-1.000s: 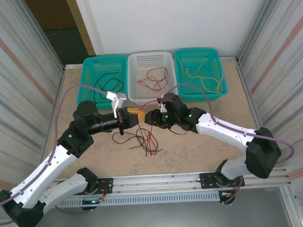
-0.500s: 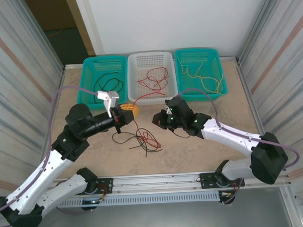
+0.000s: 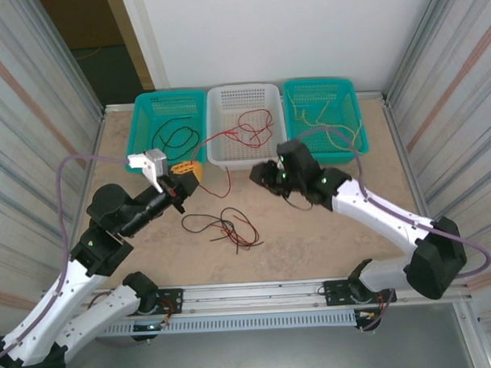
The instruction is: Untangle the cables
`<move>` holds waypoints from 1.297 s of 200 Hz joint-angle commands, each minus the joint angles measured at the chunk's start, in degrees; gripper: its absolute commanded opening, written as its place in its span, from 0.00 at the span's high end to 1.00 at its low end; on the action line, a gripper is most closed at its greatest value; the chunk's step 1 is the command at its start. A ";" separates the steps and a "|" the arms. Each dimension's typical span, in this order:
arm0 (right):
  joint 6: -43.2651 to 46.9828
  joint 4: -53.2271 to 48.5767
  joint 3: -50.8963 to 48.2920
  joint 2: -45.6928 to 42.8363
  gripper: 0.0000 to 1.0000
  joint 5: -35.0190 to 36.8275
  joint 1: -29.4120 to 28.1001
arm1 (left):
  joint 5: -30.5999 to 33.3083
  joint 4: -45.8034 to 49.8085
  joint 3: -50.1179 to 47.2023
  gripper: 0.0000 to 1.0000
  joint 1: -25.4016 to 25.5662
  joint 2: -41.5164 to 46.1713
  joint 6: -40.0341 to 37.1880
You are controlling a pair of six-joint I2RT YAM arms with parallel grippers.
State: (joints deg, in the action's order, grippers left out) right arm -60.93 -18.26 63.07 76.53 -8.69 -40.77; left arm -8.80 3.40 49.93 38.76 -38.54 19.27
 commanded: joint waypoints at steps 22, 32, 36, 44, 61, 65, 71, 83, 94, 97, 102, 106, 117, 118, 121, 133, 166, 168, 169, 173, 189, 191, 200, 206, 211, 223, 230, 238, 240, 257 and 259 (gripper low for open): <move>23.76 -16.23 20.95 18.33 0.58 2.27 5.56 | 9.28 6.96 8.99 1.00 -0.72 -6.07 -1.27; 26.44 -18.32 25.05 22.41 0.59 3.02 6.43 | 12.26 11.49 12.26 1.00 -1.50 -8.73 -0.88; 27.17 -18.84 26.45 23.91 0.59 2.78 6.84 | 13.75 13.21 13.45 1.00 -1.83 -9.77 -0.74; 28.22 -19.22 28.70 26.50 0.60 2.24 7.64 | 15.38 15.77 15.53 1.00 -2.87 -11.74 -0.65; 29.65 -19.63 32.57 31.21 0.61 0.69 8.84 | 13.82 17.30 17.66 1.00 -5.88 -14.30 0.42; 29.98 -19.87 33.37 32.25 0.61 0.42 8.94 | 13.03 17.01 17.82 1.00 -6.59 -14.62 0.66; 30.48 -20.32 34.65 33.67 0.61 0.21 9.04 | 12.20 16.53 17.91 1.00 -7.57 -15.10 0.96; 31.93 -21.14 36.84 36.26 0.61 0.08 9.05 | 11.43 16.23 18.26 1.00 -8.97 -16.06 1.67; 33.36 -22.16 38.88 38.35 0.61 0.41 8.92 | 10.70 15.56 18.37 1.00 -9.93 -16.87 1.62; 33.86 -22.55 39.49 38.94 0.62 0.69 8.89 | 10.46 15.44 18.39 1.00 -10.12 -17.24 1.59; 34.67 -23.20 40.53 39.91 0.62 1.21 8.79 | 10.04 15.28 18.52 1.00 -10.55 -17.78 1.56; 35.41 -23.91 41.32 40.71 0.62 1.65 8.70 | 9.55 15.24 18.68 1.00 -10.80 -18.29 1.57; 37.25 -25.47 43.38 42.62 0.62 3.18 8.48 | 8.22 15.23 19.27 1.00 -11.62 -19.83 1.42; 37.44 -25.62 43.59 42.81 0.62 3.25 8.41 | 8.16 15.23 19.30 1.00 -11.66 -19.95 1.40; 37.72 -26.02 43.86 43.26 0.62 3.60 8.35 | 7.88 15.26 19.48 1.00 -11.80 -20.34 1.35; 39.57 -27.42 46.43 44.73 0.62 4.83 8.04 | 7.42 14.94 19.92 1.00 -12.12 -21.75 1.15; 42.89 -29.71 47.92 47.16 0.63 7.34 6.86 | 5.87 12.71 20.46 1.00 -13.55 -24.74 1.76; 42.97 -29.75 47.93 47.25 0.63 7.45 6.79 | 5.76 12.63 20.53 1.00 -13.65 -24.87 1.83; 43.03 -29.78 47.98 47.23 0.63 7.45 6.77 | 5.70 12.57 20.54 1.00 -13.68 -24.93 1.87; 43.15 -29.88 47.98 47.42 0.63 7.58 6.61 | 5.49 12.39 20.71 1.00 -13.86 -25.25 1.83; 43.42 -30.16 47.89 47.59 0.64 8.24 6.20 | 4.77 11.82 21.22 1.00 -14.48 -26.27 2.09; 43.43 -30.16 47.86 47.53 0.64 8.29 6.16 | 4.67 11.74 21.25 1.00 -14.52 -26.35 2.09; 43.44 -30.08 47.91 47.56 0.64 8.34 6.08 | 4.37 11.59 21.50 1.00 -14.77 -26.71 2.13; 43.43 -30.06 47.89 47.39 0.64 8.32 6.03 | 4.25 11.54 21.61 1.00 -15.01 -26.88 2.10; 43.35 -30.06 47.85 47.39 0.64 8.27 5.95 | 4.14 11.60 21.70 1.00 -15.10 -27.01 2.11; 43.41 -29.86 48.02 47.35 0.64 8.10 5.86 | 3.96 11.62 21.62 1.00 -15.34 -27.09 2.01; 43.44 -29.91 47.97 47.35 0.64 7.94 5.76 | 3.81 11.63 21.53 1.00 -15.47 -27.08 2.02; 43.60 -30.03 47.94 47.37 0.65 7.81 5.70 | 3.69 11.63 21.31 1.00 -15.64 -26.95 2.08; 43.61 -30.07 48.00 47.41 0.65 7.81 5.64 | 3.65 11.65 21.21 1.00 -15.65 -26.94 2.09; 43.86 -30.50 47.74 47.31 0.65 7.72 5.41 | 3.60 11.41 20.61 1.00 -15.93 -26.72 2.11; 43.87 -30.58 47.69 47.24 0.65 7.72 5.32 | 3.61 11.38 20.57 1.00 -15.98 -26.71 2.14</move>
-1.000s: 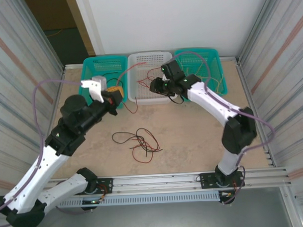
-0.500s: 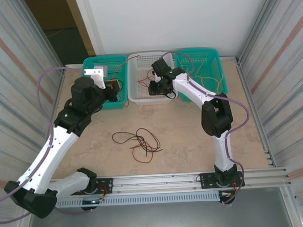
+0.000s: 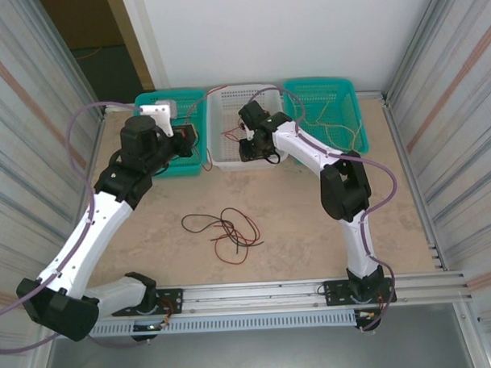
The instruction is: Untangle the cables
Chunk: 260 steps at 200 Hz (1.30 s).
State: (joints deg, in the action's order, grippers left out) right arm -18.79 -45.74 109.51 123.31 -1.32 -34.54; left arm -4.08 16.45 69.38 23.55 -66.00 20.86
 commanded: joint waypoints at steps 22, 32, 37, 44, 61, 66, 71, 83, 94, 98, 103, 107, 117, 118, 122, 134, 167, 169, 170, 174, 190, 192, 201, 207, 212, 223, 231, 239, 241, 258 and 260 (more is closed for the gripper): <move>2.56 -3.12 0.79 -0.24 0.65 0.09 -1.58 | -1.33 -2.02 0.83 1.00 -1.02 0.52 0.65; 2.78 -3.10 0.62 -0.45 0.65 0.03 -1.89 | -1.37 -2.27 0.88 1.00 -1.02 0.19 0.71; 2.94 -3.09 0.60 -0.59 0.65 -0.22 -1.98 | -1.49 -2.40 0.93 1.00 -1.09 0.04 0.72; 3.05 -3.04 0.59 -0.73 0.65 -0.08 -2.15 | -1.59 -2.62 1.09 1.00 -1.12 -0.35 0.85; 2.54 -2.66 0.78 -1.68 0.65 2.18 -2.20 | -1.68 -3.21 1.63 1.00 -1.14 -1.35 1.02; 2.33 -2.40 0.91 -2.17 0.65 2.74 -2.19 | -1.76 -3.35 1.86 1.00 -1.13 -1.75 1.18; 2.04 -2.22 1.10 -2.85 0.64 3.67 -2.17 | -1.86 -3.52 2.18 1.00 -1.14 -2.21 1.23; 1.12 -1.92 1.55 -4.74 0.62 6.06 -1.90 | -2.16 -3.92 3.06 1.00 -1.14 -3.43 1.49; -0.08 -1.74 1.62 -7.52 0.60 8.42 -1.64 | -2.54 -4.54 3.96 1.00 -1.14 -4.73 1.89; -0.53 -1.73 1.59 -8.68 0.60 9.14 -1.43 | -2.64 -4.76 4.28 1.00 -1.13 -5.25 2.10; -1.13 -1.72 1.33 -10.22 0.60 10.02 -1.40 | -2.82 -5.04 4.79 1.00 -1.14 -5.92 2.36; -1.58 -1.72 1.03 -11.60 0.59 10.89 -1.31 | -2.91 -5.37 5.21 1.00 -1.14 -6.54 2.53; -2.98 -1.63 -0.65 -15.20 0.57 12.41 -1.06 | -3.47 -6.31 6.35 1.00 -1.13 -8.27 3.42; -3.17 -1.59 -0.90 -15.59 0.57 12.53 -1.06 | -3.56 -6.41 6.45 1.00 -1.14 -8.49 3.54; -3.84 -1.63 -1.61 -17.22 0.56 13.31 -0.91 | -3.83 -6.90 6.94 1.00 -1.14 -9.30 3.99; -6.24 -1.80 -7.05 -22.22 0.56 14.76 -0.57 | -5.20 -8.34 8.43 1.00 -1.14 -11.97 5.52; -13.68 -2.19 -23.49 -38.54 0.57 17.60 -1.90 | -7.90 -11.00 13.91 1.00 -1.09 -20.56 8.86; -14.07 -2.13 -24.40 -39.58 0.57 17.74 -2.21 | -7.88 -10.91 14.39 1.00 -1.04 -21.12 8.91; -14.30 -2.15 -24.99 -40.05 0.57 17.79 -2.38 | -7.97 -10.91 14.51 1.00 -1.00 -21.42 8.97; -15.16 -2.24 -26.93 -42.07 0.57 18.17 -2.90 | -8.11 -10.76 15.77 1.00 -0.99 -22.47 9.20; -18.98 -3.55 -33.36 -49.19 0.57 19.63 -5.77 | -9.01 -10.09 20.29 1.00 -0.78 -27.05 9.78; -19.53 -3.81 -34.03 -49.98 0.57 19.65 -6.07 | -9.08 -9.89 20.91 1.00 -0.78 -27.60 9.85; -21.52 -5.16 -36.50 -53.25 0.57 20.38 -7.51 | -9.16 -8.79 23.56 1.00 -0.54 -30.19 9.75; -22.94 -6.20 -37.95 -55.09 0.57 21.21 -8.56 | -9.21 -7.59 25.41 0.90 -0.39 -31.87 9.89; -23.75 -6.84 -38.73 -56.17 0.57 21.63 -9.15 | -9.19 -6.36 26.90 0.78 -0.35 -33.36 10.23; -25.45 -8.53 -40.38 -58.86 0.57 22.38 -10.44 | -9.59 -3.43 29.74 0.56 -0.26 -36.03 11.44; -26.55 -9.60 -41.01 -60.55 0.57 22.75 -11.01 | -10.06 -1.46 31.28 0.46 -0.13 -37.43 12.18; -27.20 -10.13 -41.55 -61.79 0.57 22.78 -11.39 | -10.17 -0.35 31.77 0.40 0.07 -38.18 12.75; -27.30 -10.20 -41.63 -62.09 0.57 22.77 -11.46 | -10.16 -0.25 31.73 0.39 0.13 -38.23 12.81; -27.66 -10.39 -41.76 -63.28 0.57 22.77 -11.63 | -8.83 0.82 30.55 0.34 0.70 -37.30 12.95; -27.65 -10.35 -41.69 -63.30 0.57 22.79 -11.60 | -8.60 0.97 30.37 0.33 0.70 -37.06 12.90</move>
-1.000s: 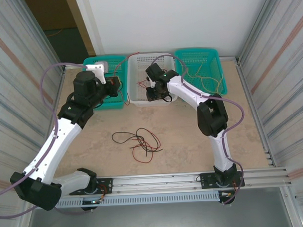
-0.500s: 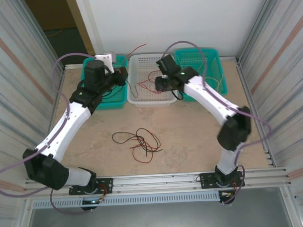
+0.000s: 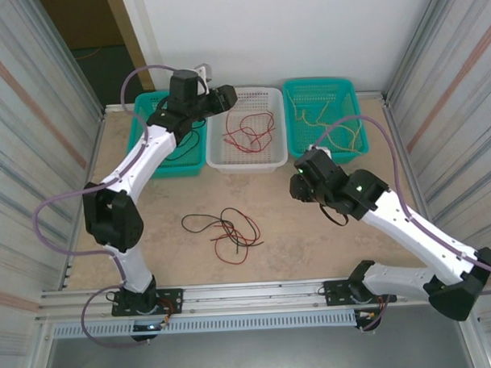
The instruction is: Untangle the cables
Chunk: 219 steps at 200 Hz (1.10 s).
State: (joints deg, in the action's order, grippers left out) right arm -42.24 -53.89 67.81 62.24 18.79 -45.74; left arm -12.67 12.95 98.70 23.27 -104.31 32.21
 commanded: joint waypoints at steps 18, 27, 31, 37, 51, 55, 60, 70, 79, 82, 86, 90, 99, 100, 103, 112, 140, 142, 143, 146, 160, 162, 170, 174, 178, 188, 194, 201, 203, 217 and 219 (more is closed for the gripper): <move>-3.83 -1.42 0.89 -1.22 0.57 1.81 -0.45 | 1.04 5.66 -0.38 0.31 1.08 4.01 1.04; -3.59 -0.57 1.31 -0.16 0.57 1.15 -0.70 | 1.79 7.25 -0.85 0.31 1.08 5.78 0.40; -3.48 -0.07 1.36 0.37 0.57 0.88 -0.90 | 2.13 8.07 -1.06 0.31 1.08 6.68 0.05; -3.62 0.66 1.31 1.26 0.57 0.29 -1.22 | 2.73 9.33 -1.83 0.32 1.12 8.11 -0.35; -3.73 3.83 0.48 3.73 0.56 -2.08 -2.35 | 3.46 11.96 -4.81 0.34 1.08 12.64 -1.02; -3.73 4.80 0.14 4.69 0.56 -2.94 -2.61 | 3.48 12.50 -6.12 0.34 1.08 14.07 -1.17; -3.75 5.81 -0.29 6.01 0.56 -3.97 -3.09 | 3.33 13.10 -8.10 0.34 1.12 16.17 -1.28; -3.58 7.63 -0.98 9.18 0.56 -7.27 -3.47 | 3.08 13.84 -12.75 0.36 1.17 20.84 -1.52; -3.53 8.89 -1.39 12.34 0.56 -9.73 -3.86 | 2.75 14.70 -17.24 0.38 1.17 25.31 -1.65; -3.41 9.50 -1.63 13.38 0.56 -10.57 -3.98 | 2.71 15.10 -18.70 0.38 1.17 26.81 -1.71; -3.19 10.40 -1.90 14.71 0.56 -11.92 -4.21 | 2.68 15.79 -20.71 0.38 1.17 28.88 -1.99; -2.78 11.42 -2.15 15.94 0.56 -13.67 -4.34 | 2.79 16.71 -22.62 0.39 1.17 30.82 -2.29; -1.60 13.95 -2.74 18.67 0.56 -18.34 -4.58 | 3.22 19.36 -26.46 0.40 1.17 34.89 -3.21; -1.48 14.19 -2.80 18.82 0.55 -18.87 -4.60 | 3.20 19.64 -26.89 0.40 1.17 35.54 -3.29; -1.14 14.77 -2.86 19.93 0.55 -20.35 -4.69 | 3.40 20.61 -28.13 0.41 1.10 37.11 -3.52; -0.22 15.43 -2.79 22.88 0.55 -24.01 -5.25 | 3.66 23.86 -31.25 0.42 1.00 41.64 -4.37; 1.06 16.09 -3.53 29.28 0.54 -30.53 -6.48 | 2.75 31.59 -39.64 0.43 0.82 52.39 -4.11; 1.01 16.09 -3.56 29.68 0.54 -30.73 -6.43 | 2.50 31.91 -40.21 0.43 0.82 53.08 -3.98; 1.01 16.09 -3.56 29.86 0.54 -30.82 -6.41 | 2.40 32.02 -40.45 0.44 0.82 53.38 -3.85; 1.02 16.10 -3.49 30.27 0.54 -31.17 -6.32 | 2.05 32.23 -41.22 0.44 0.82 54.23 -3.64; 1.41 15.56 -2.27 32.48 0.53 -32.60 -5.45 | 0.74 32.40 -44.16 0.44 0.82 57.69 -2.33; 1.49 15.43 -1.97 32.90 0.53 -32.70 -5.32 | 0.54 32.34 -44.48 0.44 0.82 58.01 -2.13; 1.72 14.40 -0.90 34.72 0.53 -32.60 -4.72 | 0.09 31.96 -45.37 0.45 0.82 59.25 -1.43; 1.84 13.93 -0.30 35.72 0.53 -32.51 -4.47 | -0.10 31.68 -45.74 0.45 0.82 59.66 -1.22; 1.89 13.47 0.24 36.80 0.54 -32.56 -4.14 | -0.46 31.41 -45.94 0.45 0.84 59.93 -1.07; 2.53 12.73 1.62 39.17 0.55 -33.26 -3.65 | -1.03 30.87 -45.92 0.45 0.89 60.14 -0.83; 2.93 12.21 2.68 40.66 0.56 -33.36 -3.57 | -1.33 30.64 -45.73 0.45 0.90 60.02 -0.68; 3.40 11.52 3.93 41.92 0.57 -33.29 -3.57 | -1.61 30.50 -45.32 0.46 0.90 59.65 -0.81; 3.52 11.28 4.24 42.31 0.57 -33.22 -3.57 | -1.76 30.52 -45.21 0.46 0.90 59.53 -0.82; 4.15 9.70 6.68 44.55 0.59 -32.17 -3.70 | -2.51 30.44 -44.44 0.47 0.90 58.71 -0.92; 4.22 9.51 6.95 44.79 0.59 -32.02 -3.67 | -2.60 30.42 -44.39 0.48 0.90 58.59 -0.92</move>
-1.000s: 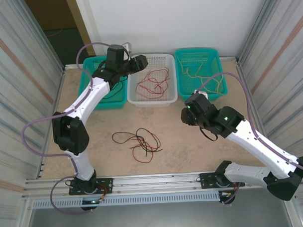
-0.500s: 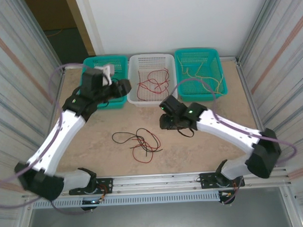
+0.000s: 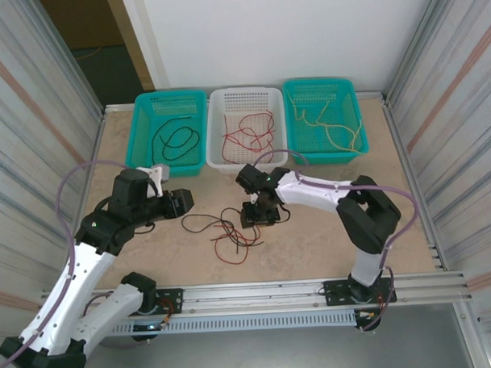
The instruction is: Untangle the cables
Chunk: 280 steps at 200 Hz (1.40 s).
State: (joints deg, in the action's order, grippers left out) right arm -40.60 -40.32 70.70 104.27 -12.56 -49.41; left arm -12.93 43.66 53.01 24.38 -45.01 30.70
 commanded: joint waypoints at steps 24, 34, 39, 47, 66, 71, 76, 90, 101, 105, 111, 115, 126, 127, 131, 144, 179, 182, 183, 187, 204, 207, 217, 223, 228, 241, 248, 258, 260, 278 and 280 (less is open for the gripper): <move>2.66 -5.64 6.29 5.06 0.67 0.65 -0.12 | -3.42 -0.82 1.48 0.49 -0.12 -1.22 0.33; 2.63 -6.14 6.77 5.33 0.72 1.23 -0.38 | -3.72 -1.14 1.08 0.49 -0.12 -1.14 0.33; 2.56 -6.27 6.90 5.41 0.75 1.59 -0.42 | -3.77 -1.29 0.83 0.49 -0.12 -1.06 0.33; 2.41 -6.36 6.91 5.25 0.78 1.98 -0.54 | -3.88 -1.53 0.45 0.49 -0.12 -0.96 0.28; 2.19 -7.95 7.63 5.29 0.66 3.75 -0.65 | -4.24 -1.61 0.23 0.50 -0.12 -0.97 0.15; 1.99 -8.24 7.77 5.27 0.61 4.21 -0.69 | -4.30 -1.66 0.25 0.50 -0.12 -0.89 0.00; 1.86 -8.49 7.87 5.26 0.56 4.45 -0.69 | -4.45 -1.65 0.25 0.50 -0.12 -0.91 0.02; 1.84 -8.71 7.97 5.42 0.53 4.26 -0.78 | -4.51 -1.80 0.36 0.50 -0.10 -0.78 -0.17; 1.84 -8.90 8.05 5.68 0.52 3.84 -0.62 | -4.65 -1.90 0.42 0.50 -0.12 -0.61 -0.43; 1.91 -8.96 8.12 5.93 0.52 3.65 -0.53 | -4.63 -1.83 0.47 0.50 -0.12 -0.60 -0.51; 1.94 -9.02 8.31 6.38 0.52 3.42 -0.43 | -4.73 -1.84 0.49 0.50 -0.12 -0.61 -0.63; 1.93 -9.20 8.42 6.61 0.52 3.33 -0.43 | -4.81 -1.76 0.51 0.50 -0.07 -0.53 -0.71; 1.93 -9.65 8.83 7.41 0.57 3.33 -0.43 | -4.92 -1.74 0.38 0.50 -0.12 -0.44 -0.89; 1.93 -9.72 8.88 7.47 0.58 3.33 -0.43 | -4.96 -1.78 0.36 0.50 -0.08 -0.43 -0.90; 1.93 -9.90 9.07 7.79 0.59 3.37 -0.45 | -5.00 -1.83 0.29 0.50 -0.09 -0.39 -0.91; 1.82 -10.28 9.26 8.61 0.67 3.42 -0.38 | -5.05 -1.82 0.08 0.50 -0.05 -0.39 -1.25; 1.06 -11.43 10.08 8.48 0.96 5.13 -0.81 | -5.35 -1.82 -0.17 0.50 -0.08 -0.44 -2.08; 0.92 -11.41 9.93 8.11 0.98 5.45 -0.85 | -5.35 -1.87 -0.19 0.51 -0.04 -0.48 -2.15; 0.90 -11.39 9.92 8.04 0.99 5.53 -0.81 | -5.35 -1.89 -0.19 0.51 -0.04 -0.45 -2.19; 0.76 -11.28 9.75 7.48 1.00 5.99 -1.01 | -5.43 -1.91 -0.19 0.51 -0.05 -0.44 -2.27; -0.20 -10.92 8.87 3.78 1.00 9.32 -2.23 | -5.83 -1.93 -0.10 0.51 -0.08 -0.52 -2.84; -0.30 -10.79 8.58 3.13 1.00 10.11 -2.43 | -6.02 -1.98 -0.09 0.51 -0.10 -0.51 -2.93; -0.74 -10.54 7.91 0.05 1.00 13.01 -3.54 | -6.19 -2.18 -0.10 0.51 -0.04 -0.51 -3.37; -1.15 -10.57 7.37 -1.84 1.00 15.10 -4.25 | -6.37 -2.41 -0.10 0.51 -0.04 -0.64 -3.56; -1.35 -10.51 7.01 -3.40 1.00 16.84 -4.82 | -6.49 -2.63 -0.09 0.51 -0.04 -0.67 -3.71; -1.90 -10.63 6.20 -7.19 1.00 21.03 -6.14 | -7.17 -3.35 -0.03 0.51 -0.04 -0.89 -3.85; -2.23 -10.46 5.69 -9.43 1.00 22.77 -6.56 | -7.71 -3.93 0.12 0.51 -0.04 -0.96 -3.88; -2.37 -9.59 5.12 -12.63 1.00 24.55 -7.33 | -8.90 -5.04 0.16 0.52 0.06 -1.04 -3.89; -2.33 -9.43 5.04 -13.24 1.00 24.87 -7.42 | -9.14 -5.31 0.09 0.51 0.12 -1.11 -3.85; -1.68 -7.31 4.46 -18.68 1.00 27.57 -8.99 | -10.84 -8.22 -0.27 0.50 1.02 -0.96 -3.79; -1.63 -7.12 4.45 -19.15 1.00 27.69 -9.09 | -11.14 -8.61 -0.32 0.50 1.15 -1.00 -3.80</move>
State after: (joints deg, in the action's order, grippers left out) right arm -41.25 -48.93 76.31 91.61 7.60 -57.23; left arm -20.14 39.99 53.01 24.49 -46.22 28.25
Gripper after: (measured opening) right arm 0.052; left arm 0.494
